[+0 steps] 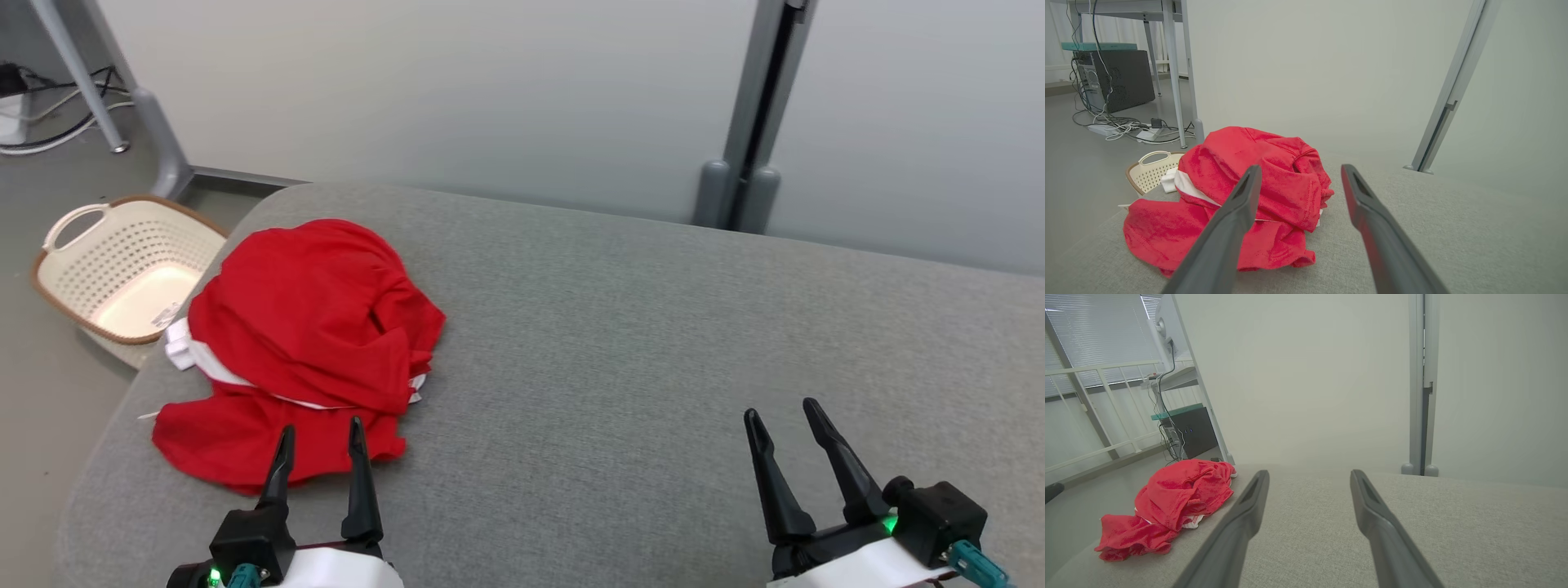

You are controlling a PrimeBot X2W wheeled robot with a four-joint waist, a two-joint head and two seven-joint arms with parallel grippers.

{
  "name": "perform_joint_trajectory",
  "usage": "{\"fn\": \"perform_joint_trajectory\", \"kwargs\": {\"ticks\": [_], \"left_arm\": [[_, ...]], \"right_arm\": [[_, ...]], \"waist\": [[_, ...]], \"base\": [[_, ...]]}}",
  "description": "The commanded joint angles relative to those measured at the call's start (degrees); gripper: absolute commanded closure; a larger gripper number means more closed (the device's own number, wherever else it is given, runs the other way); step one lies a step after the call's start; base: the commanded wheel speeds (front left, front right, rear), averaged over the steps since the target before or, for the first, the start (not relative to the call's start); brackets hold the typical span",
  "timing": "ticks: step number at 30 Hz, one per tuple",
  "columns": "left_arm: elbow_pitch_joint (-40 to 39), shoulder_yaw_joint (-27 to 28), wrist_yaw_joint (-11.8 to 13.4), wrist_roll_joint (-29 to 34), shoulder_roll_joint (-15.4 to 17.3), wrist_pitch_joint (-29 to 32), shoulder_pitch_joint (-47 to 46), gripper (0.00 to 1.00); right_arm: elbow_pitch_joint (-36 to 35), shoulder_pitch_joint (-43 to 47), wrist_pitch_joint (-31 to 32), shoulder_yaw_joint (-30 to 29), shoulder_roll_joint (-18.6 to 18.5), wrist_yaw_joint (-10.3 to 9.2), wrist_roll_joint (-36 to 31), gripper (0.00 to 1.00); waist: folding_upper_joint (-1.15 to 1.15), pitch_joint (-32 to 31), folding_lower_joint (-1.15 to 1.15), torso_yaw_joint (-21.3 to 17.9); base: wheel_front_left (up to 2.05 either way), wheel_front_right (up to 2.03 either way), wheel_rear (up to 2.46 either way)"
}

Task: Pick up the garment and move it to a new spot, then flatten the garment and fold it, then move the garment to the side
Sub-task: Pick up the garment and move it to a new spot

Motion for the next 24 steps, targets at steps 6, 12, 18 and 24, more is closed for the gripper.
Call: {"fn": "perform_joint_trajectory", "kwargs": {"ticks": [6,12,18,24], "left_arm": [[-1.01,0.96,-0.76,1.05,0.18,-0.07,1.1,0.0],[-1.07,1.65,-1.07,1.0,0.2,-0.07,1.91,0.0],[-1.59,2.29,-1.01,0.9,0.16,-0.07,1.97,0.0],[-1.86,2.6,-0.84,0.86,0.18,-0.07,2.38,0.0]], "right_arm": [[0.1,0.28,-0.32,1.7,0.28,0.0,0.43,0.0],[0.35,0.85,-0.33,2.76,0.63,0.0,0.39,0.0],[0.86,0.06,-0.33,3.39,0.78,0.0,0.24,0.0],[1.45,-0.81,-0.32,3.93,0.66,0.0,0.67,0.0]], "waist": [[0.0,-0.46,0.0,8.32],[0.0,-0.82,0.0,11.54],[0.0,-0.87,0.0,12.47],[0.0,-1.06,0.0,12.43]], "base": [[0.0,0.0,0.0],[0.0,0.0,0.0],[0.0,0.0,0.0],[0.0,0.0,0.0]]}}
